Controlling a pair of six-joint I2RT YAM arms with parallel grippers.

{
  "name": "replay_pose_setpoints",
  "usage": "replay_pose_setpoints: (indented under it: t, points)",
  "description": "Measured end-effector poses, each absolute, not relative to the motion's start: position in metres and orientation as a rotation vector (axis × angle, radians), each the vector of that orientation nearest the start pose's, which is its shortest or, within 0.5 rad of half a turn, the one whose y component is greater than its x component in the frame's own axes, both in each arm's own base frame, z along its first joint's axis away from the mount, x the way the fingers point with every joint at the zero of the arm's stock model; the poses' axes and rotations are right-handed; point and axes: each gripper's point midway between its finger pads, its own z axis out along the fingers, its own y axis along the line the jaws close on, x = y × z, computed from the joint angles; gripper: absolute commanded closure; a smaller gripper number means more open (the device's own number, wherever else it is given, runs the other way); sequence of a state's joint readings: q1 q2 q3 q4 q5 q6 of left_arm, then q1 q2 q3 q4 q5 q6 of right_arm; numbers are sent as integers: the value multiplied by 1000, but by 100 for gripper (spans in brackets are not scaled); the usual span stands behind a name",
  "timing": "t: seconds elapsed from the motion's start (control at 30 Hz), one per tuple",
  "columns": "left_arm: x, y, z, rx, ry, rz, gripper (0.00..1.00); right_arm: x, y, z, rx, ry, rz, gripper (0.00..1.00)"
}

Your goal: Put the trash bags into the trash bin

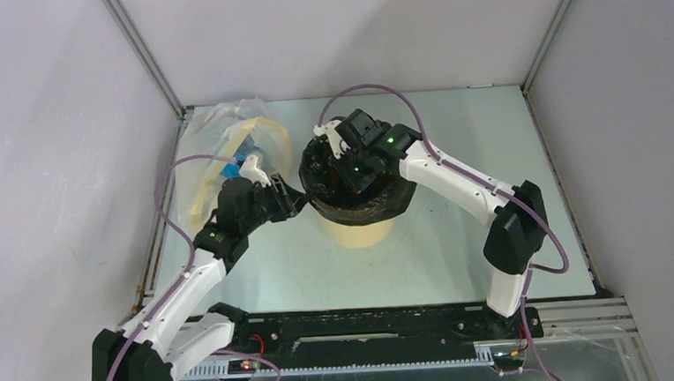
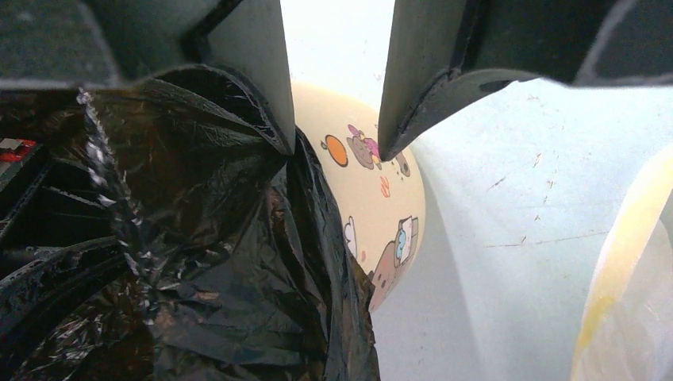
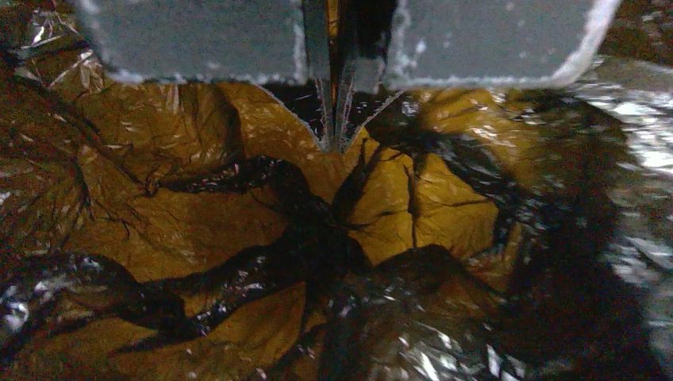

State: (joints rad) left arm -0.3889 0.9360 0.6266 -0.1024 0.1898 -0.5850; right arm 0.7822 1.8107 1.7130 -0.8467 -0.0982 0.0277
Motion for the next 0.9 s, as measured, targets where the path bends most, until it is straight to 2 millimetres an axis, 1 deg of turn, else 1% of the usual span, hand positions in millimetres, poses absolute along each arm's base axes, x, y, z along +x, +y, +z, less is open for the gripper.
replay_pose_setpoints:
  t: [0.13, 0.33, 0.53, 0.6, 0.73, 0.9]
  points:
    - [280, -175, 172, -77, 2087, -801, 52, 301, 320, 172, -974, 2404, 405, 100]
    - [282, -176, 167, -78, 2097, -797, 52, 298, 313, 160, -967, 2443, 371, 100]
    - [282, -176, 164, -78, 2097, -797, 53, 288, 302, 133, -978, 2511, 338, 100]
    - [281, -176, 162, -79, 2101, -796, 53, 286, 301, 126, -983, 2526, 333, 100]
    - [281, -176, 162, -78, 2100, -796, 53, 288, 304, 115, -990, 2544, 343, 100]
    - [282, -176, 159, -80, 2110, -794, 53, 287, 306, 92, -999, 2599, 339, 100]
